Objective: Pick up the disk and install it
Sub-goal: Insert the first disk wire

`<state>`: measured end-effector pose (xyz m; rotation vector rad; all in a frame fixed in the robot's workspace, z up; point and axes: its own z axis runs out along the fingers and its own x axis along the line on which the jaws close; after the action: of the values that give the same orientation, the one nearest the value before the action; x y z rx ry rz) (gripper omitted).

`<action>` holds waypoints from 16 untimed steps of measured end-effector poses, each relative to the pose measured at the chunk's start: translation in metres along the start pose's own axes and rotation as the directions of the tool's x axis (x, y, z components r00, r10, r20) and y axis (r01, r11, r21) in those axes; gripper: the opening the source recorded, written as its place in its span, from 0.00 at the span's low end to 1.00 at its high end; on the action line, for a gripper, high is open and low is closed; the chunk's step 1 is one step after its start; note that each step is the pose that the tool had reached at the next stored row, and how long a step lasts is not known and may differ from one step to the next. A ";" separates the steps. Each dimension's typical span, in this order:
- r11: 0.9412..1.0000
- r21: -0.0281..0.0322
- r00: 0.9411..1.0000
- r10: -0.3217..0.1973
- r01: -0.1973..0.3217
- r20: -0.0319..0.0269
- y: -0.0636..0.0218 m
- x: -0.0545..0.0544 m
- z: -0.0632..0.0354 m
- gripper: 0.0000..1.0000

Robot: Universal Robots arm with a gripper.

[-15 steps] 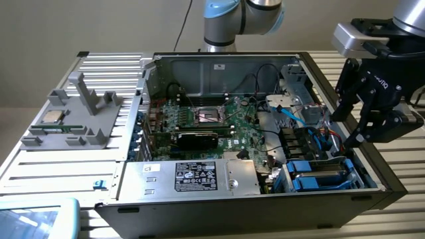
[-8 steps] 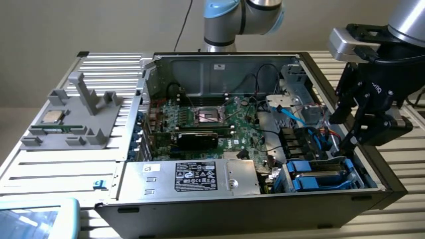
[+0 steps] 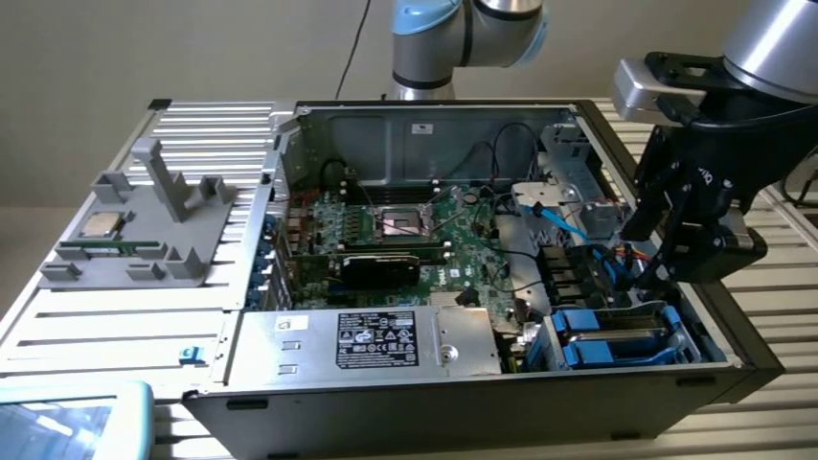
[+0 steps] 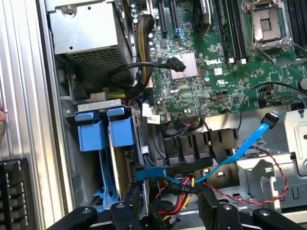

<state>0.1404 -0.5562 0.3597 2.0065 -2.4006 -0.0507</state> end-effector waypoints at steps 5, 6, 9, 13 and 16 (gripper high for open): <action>1.000 -0.003 1.000 0.016 -0.016 0.018 0.0028 0.000 0.0042 0.60; 1.000 -0.004 1.000 0.020 -0.020 0.023 0.0028 0.000 0.0049 0.60; 1.000 -0.004 0.999 0.030 -0.030 0.032 0.0032 -0.001 0.0070 0.60; 0.999 -0.004 0.998 0.047 -0.047 0.033 0.0035 -0.003 0.0098 0.60; 0.998 -0.001 0.998 0.056 -0.056 0.035 0.0038 -0.005 0.0105 0.60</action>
<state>0.1372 -0.5506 0.3494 1.9528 -2.4766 -0.0851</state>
